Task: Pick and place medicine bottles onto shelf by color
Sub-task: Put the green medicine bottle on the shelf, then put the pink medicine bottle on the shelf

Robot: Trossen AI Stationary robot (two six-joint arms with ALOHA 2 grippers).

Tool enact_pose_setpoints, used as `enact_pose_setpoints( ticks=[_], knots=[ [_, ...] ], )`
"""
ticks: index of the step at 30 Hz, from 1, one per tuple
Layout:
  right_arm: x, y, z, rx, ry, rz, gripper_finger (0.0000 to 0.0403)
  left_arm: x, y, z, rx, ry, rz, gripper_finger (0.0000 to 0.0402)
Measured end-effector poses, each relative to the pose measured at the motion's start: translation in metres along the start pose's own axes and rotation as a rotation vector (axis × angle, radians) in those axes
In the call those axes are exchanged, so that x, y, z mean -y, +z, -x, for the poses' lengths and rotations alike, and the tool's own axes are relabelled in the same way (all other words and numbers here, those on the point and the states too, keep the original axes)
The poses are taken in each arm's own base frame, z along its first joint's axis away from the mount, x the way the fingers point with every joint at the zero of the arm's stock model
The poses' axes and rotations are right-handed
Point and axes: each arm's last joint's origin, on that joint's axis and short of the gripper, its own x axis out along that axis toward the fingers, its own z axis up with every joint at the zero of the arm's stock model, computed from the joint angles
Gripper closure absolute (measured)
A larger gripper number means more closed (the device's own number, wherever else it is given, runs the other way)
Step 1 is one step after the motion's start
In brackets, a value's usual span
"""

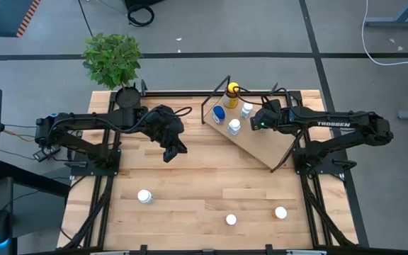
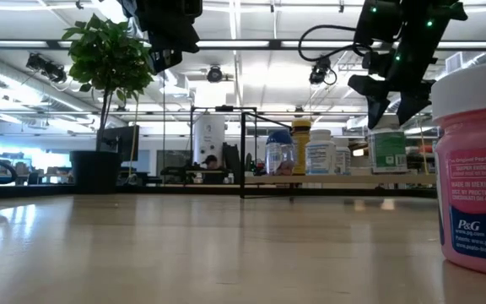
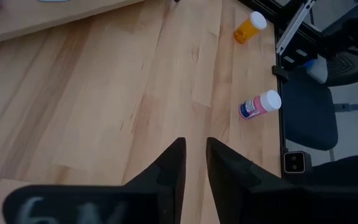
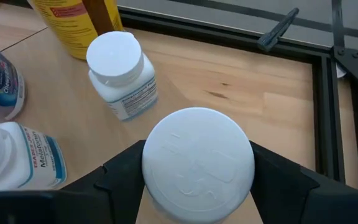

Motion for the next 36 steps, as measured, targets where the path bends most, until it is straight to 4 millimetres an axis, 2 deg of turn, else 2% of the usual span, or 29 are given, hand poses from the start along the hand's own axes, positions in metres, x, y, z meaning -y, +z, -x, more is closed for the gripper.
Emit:
enact_pose_setpoints(
  ticks=[9, 16, 21, 29, 36],
  knots=[
    [0.001, 0.000, 0.001, -0.007, -0.004, 0.017, 0.0112, 0.000, 0.000, 0.000, 0.000, 0.000, 0.000, 0.0317],
    [-0.001, 0.009, 0.009, 0.011, 0.027, 0.022, 0.0098, 0.000, 0.000, 0.000, 0.000, 0.000, 0.000, 0.0316],
    [-0.005, 0.022, 0.023, 0.040, 0.058, 0.050, 0.0097, 0.000, 0.000, 0.000, 0.000, 0.000, -0.001, 0.0318],
    [0.004, 0.037, 0.048, 0.018, 0.004, 0.116, 0.0097, 0.000, 0.000, 0.000, 0.000, 0.000, -0.002, 0.0306],
    [0.004, 0.054, 0.070, 0.018, 0.069, 0.087, 0.0097, 0.000, 0.000, 0.000, 0.000, 0.000, -0.007, 0.0310]
  ],
)
